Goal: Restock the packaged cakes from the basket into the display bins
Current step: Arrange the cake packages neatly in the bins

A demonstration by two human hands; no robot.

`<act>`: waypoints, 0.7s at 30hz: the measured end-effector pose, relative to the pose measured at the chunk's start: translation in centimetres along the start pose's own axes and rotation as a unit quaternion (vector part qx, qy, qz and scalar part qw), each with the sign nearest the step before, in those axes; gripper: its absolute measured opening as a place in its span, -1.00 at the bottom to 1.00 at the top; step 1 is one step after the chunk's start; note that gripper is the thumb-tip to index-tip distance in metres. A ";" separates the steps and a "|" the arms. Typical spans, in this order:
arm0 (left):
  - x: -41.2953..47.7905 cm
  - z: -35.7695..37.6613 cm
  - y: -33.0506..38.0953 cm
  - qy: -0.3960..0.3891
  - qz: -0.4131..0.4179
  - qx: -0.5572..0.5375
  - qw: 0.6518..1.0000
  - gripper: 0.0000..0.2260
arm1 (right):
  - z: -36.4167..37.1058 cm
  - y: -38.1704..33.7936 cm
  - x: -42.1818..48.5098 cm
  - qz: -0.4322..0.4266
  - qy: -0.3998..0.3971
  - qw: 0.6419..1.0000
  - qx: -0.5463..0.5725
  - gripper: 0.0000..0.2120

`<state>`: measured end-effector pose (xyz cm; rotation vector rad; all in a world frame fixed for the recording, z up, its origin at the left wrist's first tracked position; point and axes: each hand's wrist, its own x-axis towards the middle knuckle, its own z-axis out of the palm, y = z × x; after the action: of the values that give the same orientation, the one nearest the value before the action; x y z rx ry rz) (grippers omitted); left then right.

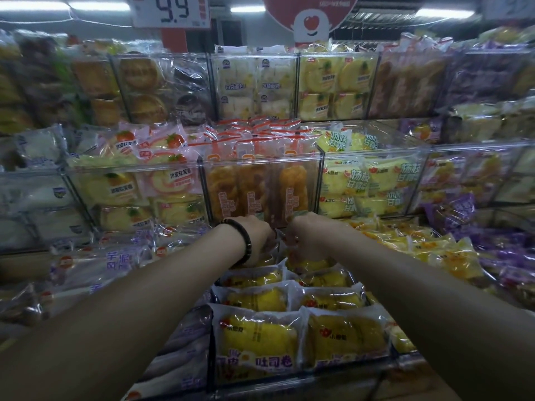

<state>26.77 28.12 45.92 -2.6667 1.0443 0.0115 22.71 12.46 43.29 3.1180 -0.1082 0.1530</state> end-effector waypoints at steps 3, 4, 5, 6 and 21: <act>0.1 -0.2 0.5 -0.012 0.023 -0.028 0.999 -0.70 | -0.9 0.7 -0.3 -0.024 -0.052 0.998 0.025 -0.77; 0.1 -0.2 0.4 -0.007 0.024 -0.045 0.999 -0.68 | -1.3 1.0 -0.6 -0.034 -0.071 0.997 0.025 -0.76; 0.1 -0.2 0.3 -0.002 0.024 -0.057 0.998 -0.67 | -1.7 1.3 -0.8 -0.041 -0.086 0.995 0.024 -0.73; 0.2 -0.1 0.2 0.005 0.025 -0.065 0.998 -0.66 | -2.0 1.5 -1.0 -0.048 -0.103 0.993 0.013 -0.68; 2.0 0.2 0.7 0.000 0.025 -0.042 0.999 -0.84 | -1.0 1.4 -1.0 -0.072 -0.074 0.992 -0.070 -0.57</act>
<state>27.81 26.42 45.32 -2.7143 1.1331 0.0658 21.56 11.14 44.19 2.9782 0.0997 -0.0849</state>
